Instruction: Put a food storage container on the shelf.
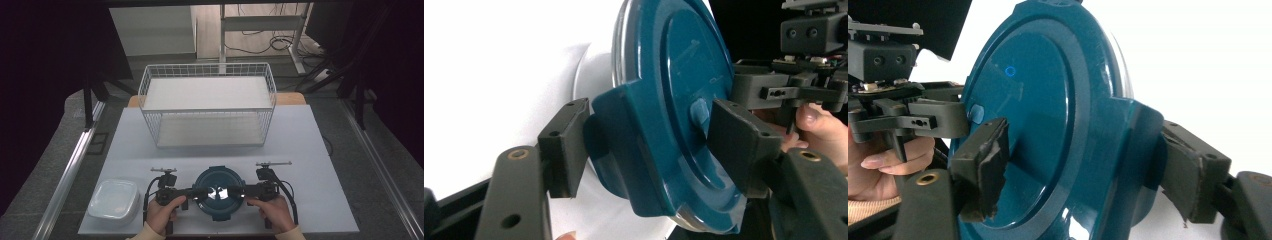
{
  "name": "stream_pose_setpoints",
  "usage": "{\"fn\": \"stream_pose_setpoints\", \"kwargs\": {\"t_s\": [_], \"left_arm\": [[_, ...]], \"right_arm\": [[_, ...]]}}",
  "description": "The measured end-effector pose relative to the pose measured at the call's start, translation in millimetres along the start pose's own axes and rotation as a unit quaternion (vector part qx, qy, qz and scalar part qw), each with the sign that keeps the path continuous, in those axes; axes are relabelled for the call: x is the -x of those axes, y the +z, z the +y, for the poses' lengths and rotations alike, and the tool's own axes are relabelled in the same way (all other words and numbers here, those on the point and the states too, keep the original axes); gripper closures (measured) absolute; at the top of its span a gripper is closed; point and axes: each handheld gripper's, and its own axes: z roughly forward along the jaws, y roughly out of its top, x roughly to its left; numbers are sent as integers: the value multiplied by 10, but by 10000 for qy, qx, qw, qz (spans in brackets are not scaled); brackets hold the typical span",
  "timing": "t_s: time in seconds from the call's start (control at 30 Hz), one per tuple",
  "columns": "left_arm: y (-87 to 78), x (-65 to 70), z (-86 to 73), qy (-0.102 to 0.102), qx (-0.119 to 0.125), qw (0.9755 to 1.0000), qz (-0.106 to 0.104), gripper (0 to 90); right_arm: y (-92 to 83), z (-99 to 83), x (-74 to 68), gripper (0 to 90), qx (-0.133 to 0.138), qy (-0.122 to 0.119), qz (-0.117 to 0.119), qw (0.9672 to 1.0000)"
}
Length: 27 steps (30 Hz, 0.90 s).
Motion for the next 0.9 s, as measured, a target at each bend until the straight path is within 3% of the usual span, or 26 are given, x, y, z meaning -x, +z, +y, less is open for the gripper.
{"fn": "stream_pose_setpoints", "kwargs": {"t_s": [0.57, 0.9], "left_arm": [[-45, 45, -18, -39, 104, 9999, 47, 374], [-89, 96, -6, 55, 157, 9998, 90, 389]], "right_arm": [[-80, -36, -39, 343, 276, 23, 13, 9996], [-130, -17, -119, 365, 405, -166, -50, 9990]]}}
